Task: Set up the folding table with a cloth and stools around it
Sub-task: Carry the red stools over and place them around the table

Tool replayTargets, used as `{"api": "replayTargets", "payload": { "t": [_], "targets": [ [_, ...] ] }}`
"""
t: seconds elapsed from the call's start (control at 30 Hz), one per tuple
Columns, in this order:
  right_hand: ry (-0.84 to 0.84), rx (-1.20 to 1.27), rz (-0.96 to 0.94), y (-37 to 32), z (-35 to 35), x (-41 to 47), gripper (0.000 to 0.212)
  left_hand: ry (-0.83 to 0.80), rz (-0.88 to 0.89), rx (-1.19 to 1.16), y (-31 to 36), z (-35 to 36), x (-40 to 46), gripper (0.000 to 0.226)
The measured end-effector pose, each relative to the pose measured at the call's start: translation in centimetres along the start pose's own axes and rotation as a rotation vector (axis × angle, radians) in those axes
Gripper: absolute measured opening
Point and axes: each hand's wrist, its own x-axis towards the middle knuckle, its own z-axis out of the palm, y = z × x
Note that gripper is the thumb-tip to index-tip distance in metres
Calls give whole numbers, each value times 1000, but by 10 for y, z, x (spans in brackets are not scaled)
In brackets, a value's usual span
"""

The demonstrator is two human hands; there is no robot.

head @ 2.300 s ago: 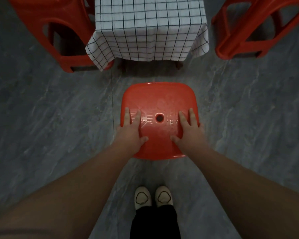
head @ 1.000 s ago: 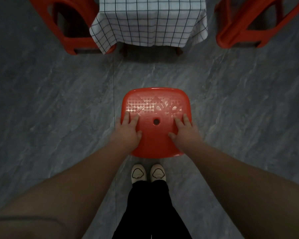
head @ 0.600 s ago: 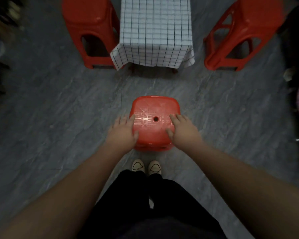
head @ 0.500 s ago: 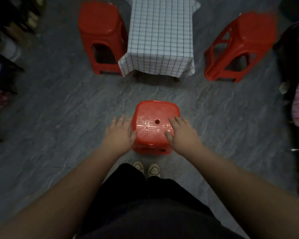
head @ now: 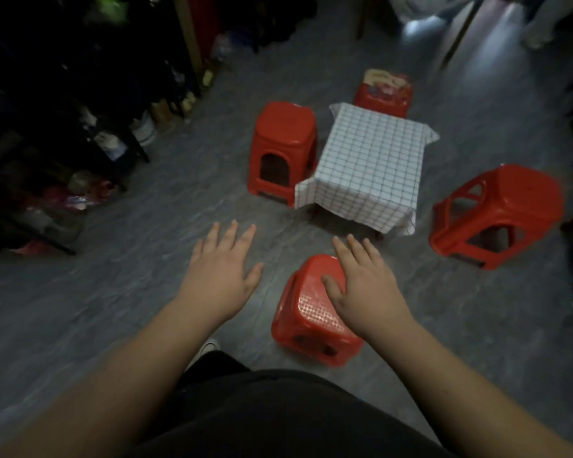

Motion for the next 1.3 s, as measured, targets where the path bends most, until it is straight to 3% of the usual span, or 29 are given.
{"api": "replayTargets", "payload": {
  "t": [0.23,0.57,0.73,0.97,1.3],
  "targets": [
    [43,-45,-170,-113,-24,78,71,50,-114,-22,-98,-50,26,74],
    [54,77,-240,-331,2,204,70,60,-205,-62,-306,-135,72,74],
    [55,114,-256,-402,8,260,69,60,-246,-25,-380,-165,105,75],
    [44,81,-194,-407,8,332,69,41,-197,-46,-404,-174,181,74],
    [98,50,-109,-341,-25,499,70,-25,-114,-20,-385,-201,379,73]
  ]
}}
